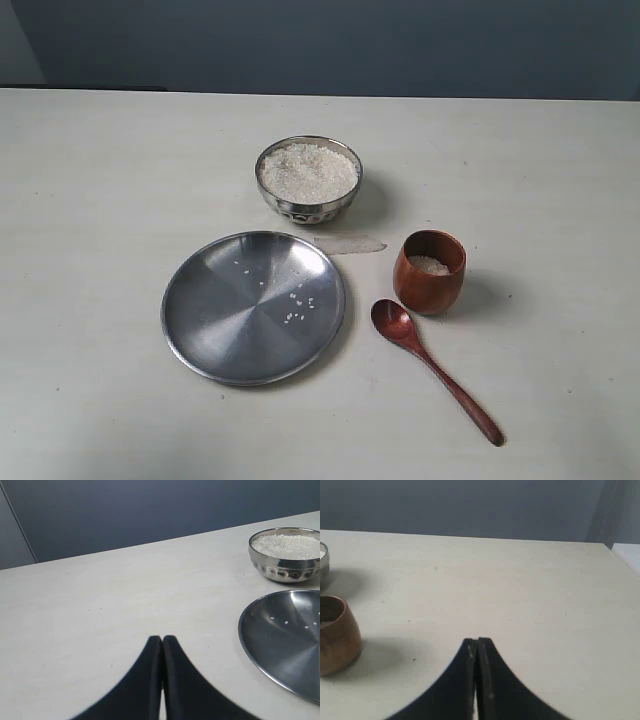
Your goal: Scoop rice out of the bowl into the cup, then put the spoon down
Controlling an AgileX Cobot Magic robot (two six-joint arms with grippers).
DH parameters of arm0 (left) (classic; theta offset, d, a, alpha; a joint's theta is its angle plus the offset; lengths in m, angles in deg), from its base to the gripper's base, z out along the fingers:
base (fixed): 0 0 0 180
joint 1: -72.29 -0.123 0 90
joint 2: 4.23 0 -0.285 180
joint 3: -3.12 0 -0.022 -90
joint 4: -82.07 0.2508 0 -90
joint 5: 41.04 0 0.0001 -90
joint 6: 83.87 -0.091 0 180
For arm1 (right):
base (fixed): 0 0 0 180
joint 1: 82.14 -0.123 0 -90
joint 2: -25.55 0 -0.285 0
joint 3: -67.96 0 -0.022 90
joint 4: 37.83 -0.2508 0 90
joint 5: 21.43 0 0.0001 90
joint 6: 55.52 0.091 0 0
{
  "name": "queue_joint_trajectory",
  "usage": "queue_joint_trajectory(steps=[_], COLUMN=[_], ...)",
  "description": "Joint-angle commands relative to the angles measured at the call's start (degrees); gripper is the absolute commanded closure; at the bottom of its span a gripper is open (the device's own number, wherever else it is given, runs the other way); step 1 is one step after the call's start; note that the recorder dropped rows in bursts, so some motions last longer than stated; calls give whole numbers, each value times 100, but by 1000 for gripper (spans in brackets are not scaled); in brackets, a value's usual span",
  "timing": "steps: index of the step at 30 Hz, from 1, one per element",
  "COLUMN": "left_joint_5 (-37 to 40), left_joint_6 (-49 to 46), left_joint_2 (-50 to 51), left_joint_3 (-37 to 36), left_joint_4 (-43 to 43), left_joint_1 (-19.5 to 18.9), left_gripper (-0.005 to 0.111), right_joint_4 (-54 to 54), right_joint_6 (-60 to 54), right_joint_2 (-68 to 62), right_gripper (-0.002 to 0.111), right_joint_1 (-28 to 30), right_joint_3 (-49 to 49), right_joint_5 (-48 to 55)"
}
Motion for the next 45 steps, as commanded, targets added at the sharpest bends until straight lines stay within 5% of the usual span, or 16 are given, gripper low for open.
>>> queue_joint_trajectory(steps=[1, 29, 42, 45], left_joint_5=[-55, -55, -114, -659], left_joint_6=[17, 17, 17, 17], left_joint_2=[-28, -28, -28, -28], left_joint_3=[-26, -26, -26, -26], left_joint_4=[30, 30, 15, -1053], left_joint_1=[11, 11, 11, 11], left_gripper=[106, 106, 106, 106], right_joint_4=[5, 58, -300, -1077], right_joint_6=[0, -37, 0, 0], right_joint_2=[37, 37, 37, 37], right_gripper=[108, 108, 108, 108], right_joint_1=[27, 27, 27, 27], right_joint_3=[-16, -16, -16, -16], right_joint_5=[-13, -43, -2325, -2474])
